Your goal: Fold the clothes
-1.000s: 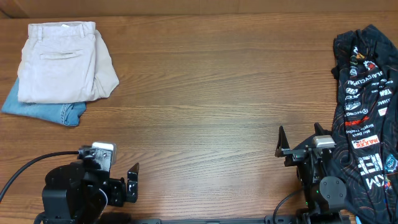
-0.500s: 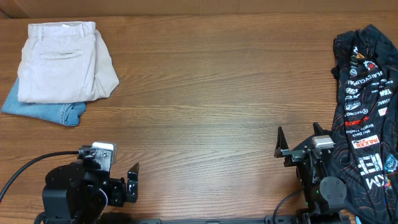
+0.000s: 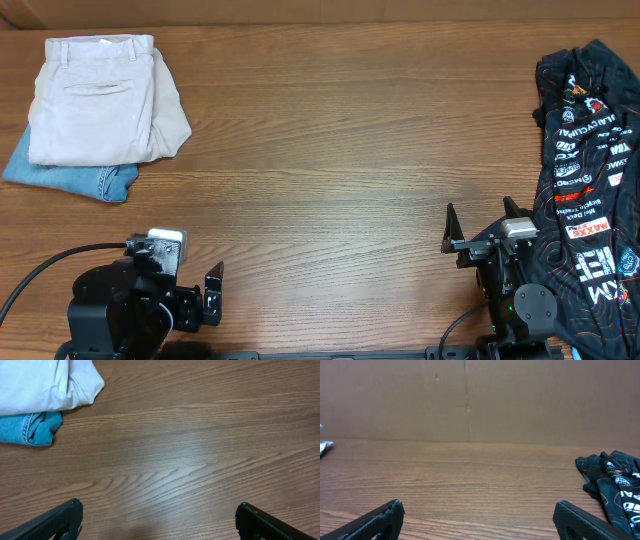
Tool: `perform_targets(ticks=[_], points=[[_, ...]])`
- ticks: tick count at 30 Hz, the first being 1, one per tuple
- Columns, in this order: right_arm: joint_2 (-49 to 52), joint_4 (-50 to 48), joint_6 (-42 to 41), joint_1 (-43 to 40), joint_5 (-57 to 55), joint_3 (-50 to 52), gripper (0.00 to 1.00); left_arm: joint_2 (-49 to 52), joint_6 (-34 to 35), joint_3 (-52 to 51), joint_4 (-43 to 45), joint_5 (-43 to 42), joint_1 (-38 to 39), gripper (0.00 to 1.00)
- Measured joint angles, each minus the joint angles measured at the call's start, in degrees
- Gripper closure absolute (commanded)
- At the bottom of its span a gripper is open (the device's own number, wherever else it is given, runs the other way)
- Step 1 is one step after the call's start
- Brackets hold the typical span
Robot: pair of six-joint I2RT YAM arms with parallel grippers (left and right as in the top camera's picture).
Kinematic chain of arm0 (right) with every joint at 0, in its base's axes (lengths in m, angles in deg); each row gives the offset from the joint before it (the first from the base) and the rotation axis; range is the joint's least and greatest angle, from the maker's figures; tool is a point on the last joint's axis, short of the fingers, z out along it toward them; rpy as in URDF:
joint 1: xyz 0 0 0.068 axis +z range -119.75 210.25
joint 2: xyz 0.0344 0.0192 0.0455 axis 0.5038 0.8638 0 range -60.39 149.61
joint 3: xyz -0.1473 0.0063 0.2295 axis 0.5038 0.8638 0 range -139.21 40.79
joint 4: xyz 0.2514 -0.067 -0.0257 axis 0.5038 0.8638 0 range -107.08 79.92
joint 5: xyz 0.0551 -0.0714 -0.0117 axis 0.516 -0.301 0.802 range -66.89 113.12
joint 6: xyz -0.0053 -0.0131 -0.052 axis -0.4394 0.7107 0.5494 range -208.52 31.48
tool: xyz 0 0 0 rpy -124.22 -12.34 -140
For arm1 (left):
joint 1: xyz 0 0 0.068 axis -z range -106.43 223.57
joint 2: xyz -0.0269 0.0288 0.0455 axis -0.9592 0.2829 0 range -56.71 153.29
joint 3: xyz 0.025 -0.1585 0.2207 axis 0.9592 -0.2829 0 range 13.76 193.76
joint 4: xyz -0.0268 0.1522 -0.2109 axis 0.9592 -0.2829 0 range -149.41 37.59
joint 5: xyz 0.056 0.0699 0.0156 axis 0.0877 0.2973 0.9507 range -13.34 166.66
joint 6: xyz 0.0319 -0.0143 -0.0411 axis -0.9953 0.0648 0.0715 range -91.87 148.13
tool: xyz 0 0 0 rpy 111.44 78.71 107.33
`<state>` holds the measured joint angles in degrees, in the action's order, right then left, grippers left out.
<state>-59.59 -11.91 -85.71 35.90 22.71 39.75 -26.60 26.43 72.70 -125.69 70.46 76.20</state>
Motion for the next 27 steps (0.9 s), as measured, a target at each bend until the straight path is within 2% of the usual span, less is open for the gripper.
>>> perform_targets(ticks=[5,10,21,27], points=[[0.0,0.0,0.0,0.0,0.0,0.0,0.00,-2.4,-0.2,-0.9,1.6,0.9,0.0,0.00],[0.0,0.0,0.0,0.0,0.0,0.0,0.00,-8.9,-0.4,-8.3,10.8,2.2,0.0,0.00],[0.0,0.0,0.0,0.0,0.0,0.0,0.00,-27.8,-0.4,-41.7,45.3,2.8,0.0,0.00],[0.0,0.0,0.0,0.0,0.0,0.0,0.00,-29.2,-0.4,-52.9,62.8,2.8,0.0,0.00]])
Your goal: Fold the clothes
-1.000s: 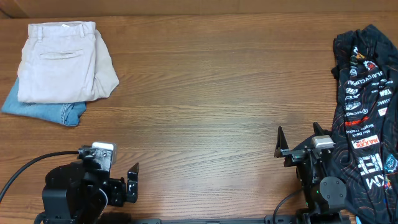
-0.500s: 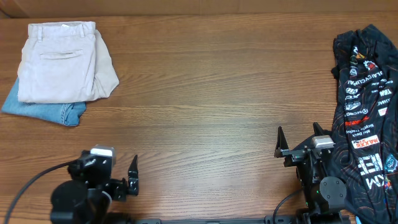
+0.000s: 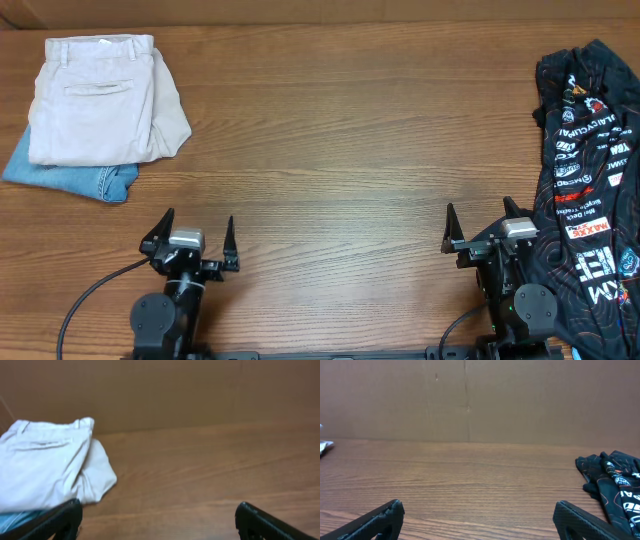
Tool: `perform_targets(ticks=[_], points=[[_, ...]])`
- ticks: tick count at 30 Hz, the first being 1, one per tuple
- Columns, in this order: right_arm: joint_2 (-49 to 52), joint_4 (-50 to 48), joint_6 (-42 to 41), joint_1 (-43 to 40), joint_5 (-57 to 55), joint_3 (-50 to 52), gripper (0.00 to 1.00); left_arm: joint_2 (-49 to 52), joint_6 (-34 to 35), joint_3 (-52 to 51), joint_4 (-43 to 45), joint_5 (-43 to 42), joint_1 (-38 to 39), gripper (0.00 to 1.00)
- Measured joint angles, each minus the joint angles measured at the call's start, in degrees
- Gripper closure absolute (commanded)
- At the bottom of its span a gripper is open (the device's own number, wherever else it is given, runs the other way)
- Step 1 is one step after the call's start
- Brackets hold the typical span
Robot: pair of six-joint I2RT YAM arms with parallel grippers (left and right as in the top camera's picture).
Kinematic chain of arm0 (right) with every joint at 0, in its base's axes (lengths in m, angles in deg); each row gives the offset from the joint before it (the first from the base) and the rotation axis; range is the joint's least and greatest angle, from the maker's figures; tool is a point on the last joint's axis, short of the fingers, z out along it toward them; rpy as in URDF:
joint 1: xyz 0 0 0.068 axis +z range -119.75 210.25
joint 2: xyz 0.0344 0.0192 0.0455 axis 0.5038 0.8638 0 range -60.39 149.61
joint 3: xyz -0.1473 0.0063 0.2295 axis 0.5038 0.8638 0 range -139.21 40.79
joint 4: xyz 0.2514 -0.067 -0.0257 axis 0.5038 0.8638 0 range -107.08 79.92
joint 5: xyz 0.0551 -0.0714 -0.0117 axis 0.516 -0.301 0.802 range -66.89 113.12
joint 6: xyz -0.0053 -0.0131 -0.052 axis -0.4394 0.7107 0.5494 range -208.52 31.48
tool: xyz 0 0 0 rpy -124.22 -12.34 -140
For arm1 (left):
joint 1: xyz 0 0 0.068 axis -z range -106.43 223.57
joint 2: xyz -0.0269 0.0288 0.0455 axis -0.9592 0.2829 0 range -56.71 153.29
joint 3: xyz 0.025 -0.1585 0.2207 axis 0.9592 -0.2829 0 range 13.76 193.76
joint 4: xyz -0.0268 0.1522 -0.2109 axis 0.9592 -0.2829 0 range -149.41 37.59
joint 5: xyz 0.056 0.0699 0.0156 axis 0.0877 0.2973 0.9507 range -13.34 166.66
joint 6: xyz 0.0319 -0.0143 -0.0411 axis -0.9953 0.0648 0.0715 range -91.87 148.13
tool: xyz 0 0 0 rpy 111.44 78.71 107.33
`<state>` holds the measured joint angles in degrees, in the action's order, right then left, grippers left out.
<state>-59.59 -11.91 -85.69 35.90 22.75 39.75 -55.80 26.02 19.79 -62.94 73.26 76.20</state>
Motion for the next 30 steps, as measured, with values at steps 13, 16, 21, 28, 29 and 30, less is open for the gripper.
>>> perform_targets(ticks=[13,16,21,28,29,30], points=[[0.0,0.0,0.0,0.0,0.0,0.0,0.00,0.0,0.0,-5.0,5.9,0.2,0.0,0.00],[0.0,0.0,0.0,0.0,0.0,0.0,0.00,0.0,0.0,-5.0,6.0,0.2,0.0,0.00],[0.0,0.0,0.0,0.0,0.0,0.0,0.00,0.0,0.0,-5.0,6.1,0.2,0.0,0.00],[0.0,0.0,0.0,0.0,0.0,0.0,0.00,0.0,0.0,-5.0,6.1,0.2,0.0,0.00],[0.0,0.0,0.0,0.0,0.0,0.0,0.00,0.0,0.0,-5.0,6.0,0.2,0.0,0.00],[0.0,0.0,0.0,0.0,0.0,0.0,0.00,0.0,0.0,-5.0,6.0,0.2,0.0,0.00]])
